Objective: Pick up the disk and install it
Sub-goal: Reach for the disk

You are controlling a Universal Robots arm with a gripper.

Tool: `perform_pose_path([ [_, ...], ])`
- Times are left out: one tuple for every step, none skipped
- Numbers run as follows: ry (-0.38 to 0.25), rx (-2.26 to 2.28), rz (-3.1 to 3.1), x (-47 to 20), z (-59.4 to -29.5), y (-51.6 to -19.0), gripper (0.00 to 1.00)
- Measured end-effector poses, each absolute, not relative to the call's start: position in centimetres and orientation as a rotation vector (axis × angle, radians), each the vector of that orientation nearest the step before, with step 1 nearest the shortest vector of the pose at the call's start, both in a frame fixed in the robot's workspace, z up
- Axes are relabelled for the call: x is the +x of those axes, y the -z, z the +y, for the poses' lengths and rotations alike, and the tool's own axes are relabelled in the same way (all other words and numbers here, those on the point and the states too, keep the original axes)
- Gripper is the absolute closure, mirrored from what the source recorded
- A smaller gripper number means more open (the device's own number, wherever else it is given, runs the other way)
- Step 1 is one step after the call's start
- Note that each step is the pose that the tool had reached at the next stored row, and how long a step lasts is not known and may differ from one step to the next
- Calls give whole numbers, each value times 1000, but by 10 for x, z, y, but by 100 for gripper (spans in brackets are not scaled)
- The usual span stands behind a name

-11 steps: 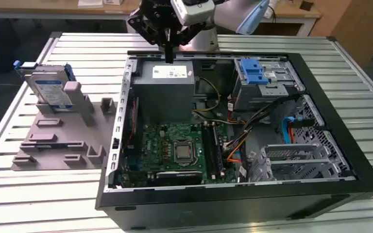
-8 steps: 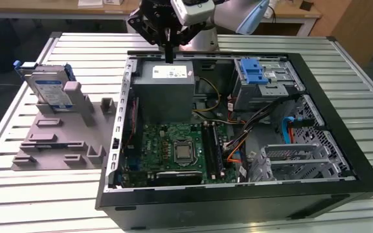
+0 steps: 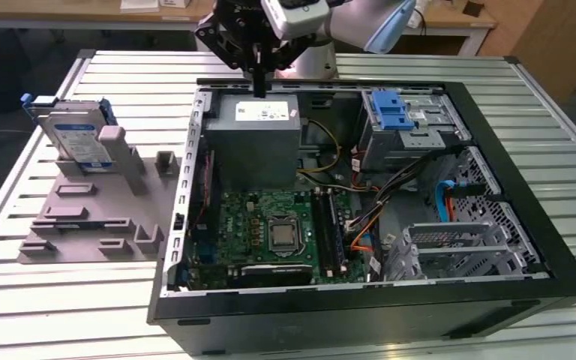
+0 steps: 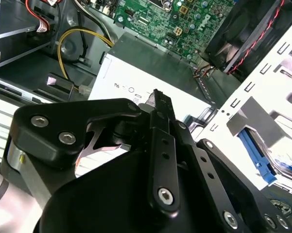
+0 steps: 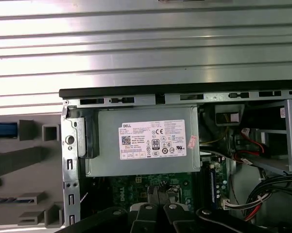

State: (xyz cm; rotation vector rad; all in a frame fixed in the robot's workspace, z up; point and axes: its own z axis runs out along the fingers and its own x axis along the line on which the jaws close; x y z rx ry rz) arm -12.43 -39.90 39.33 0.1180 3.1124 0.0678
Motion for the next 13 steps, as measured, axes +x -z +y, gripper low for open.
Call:
perform_pose_path([
  [-68, 118, 3112, -125, -399, -393, 89],
  [-68, 118, 3112, -125, -399, -393, 89],
  [-68, 118, 3112, -126, -399, -393, 89],
  [-68, 118, 3112, -126, -399, -393, 89],
  [-68, 118, 3112, -126, -399, -393, 89],
  [-68, 118, 3112, -126, -399, -393, 89],
  [-68, 118, 3112, -129, -399, -393, 89],
  [-68, 118, 3112, -129, -399, -393, 89],
  [-68, 118, 3112, -129, -399, -393, 89],
  [-68, 118, 3112, -129, -399, -393, 89],
  [-68, 118, 3112, -129, -399, -393, 89],
  [-68, 118, 3113, -133, -399, -393, 89],
  [-68, 118, 3113, -136, -399, -392, 89],
])
